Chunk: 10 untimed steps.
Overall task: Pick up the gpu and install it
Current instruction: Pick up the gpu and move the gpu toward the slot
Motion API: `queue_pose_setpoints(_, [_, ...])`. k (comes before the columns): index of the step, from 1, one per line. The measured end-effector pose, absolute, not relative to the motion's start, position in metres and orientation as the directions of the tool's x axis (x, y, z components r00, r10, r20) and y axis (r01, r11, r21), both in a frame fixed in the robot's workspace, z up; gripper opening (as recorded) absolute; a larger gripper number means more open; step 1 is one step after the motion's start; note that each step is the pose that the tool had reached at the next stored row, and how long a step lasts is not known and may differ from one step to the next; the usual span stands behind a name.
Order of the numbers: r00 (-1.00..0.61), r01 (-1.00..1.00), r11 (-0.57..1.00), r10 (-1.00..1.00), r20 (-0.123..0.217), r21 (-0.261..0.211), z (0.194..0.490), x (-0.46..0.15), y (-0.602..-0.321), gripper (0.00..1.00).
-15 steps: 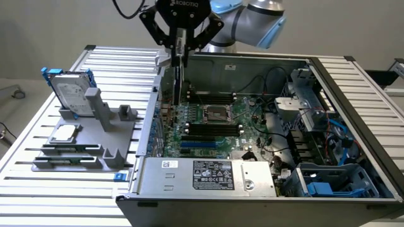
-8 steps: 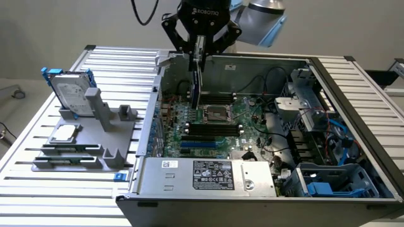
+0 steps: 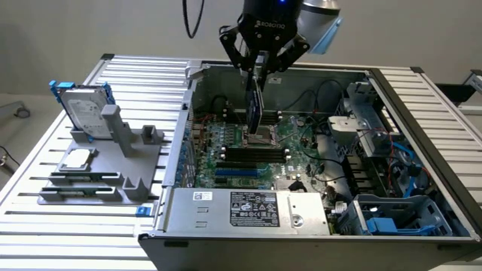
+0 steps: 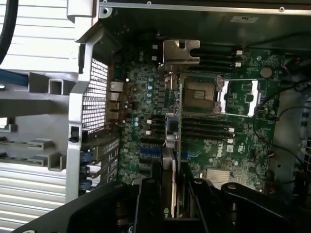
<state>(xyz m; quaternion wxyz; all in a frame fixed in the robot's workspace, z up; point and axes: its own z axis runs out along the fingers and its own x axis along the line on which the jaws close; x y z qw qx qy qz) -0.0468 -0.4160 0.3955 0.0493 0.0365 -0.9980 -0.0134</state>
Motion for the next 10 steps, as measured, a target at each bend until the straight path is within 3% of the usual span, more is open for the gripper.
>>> queue_pose_setpoints(10, [-0.993, -0.064, 0.997, -0.067, 0.098, 0.03, 0.383, -0.028, -0.413, 0.27])
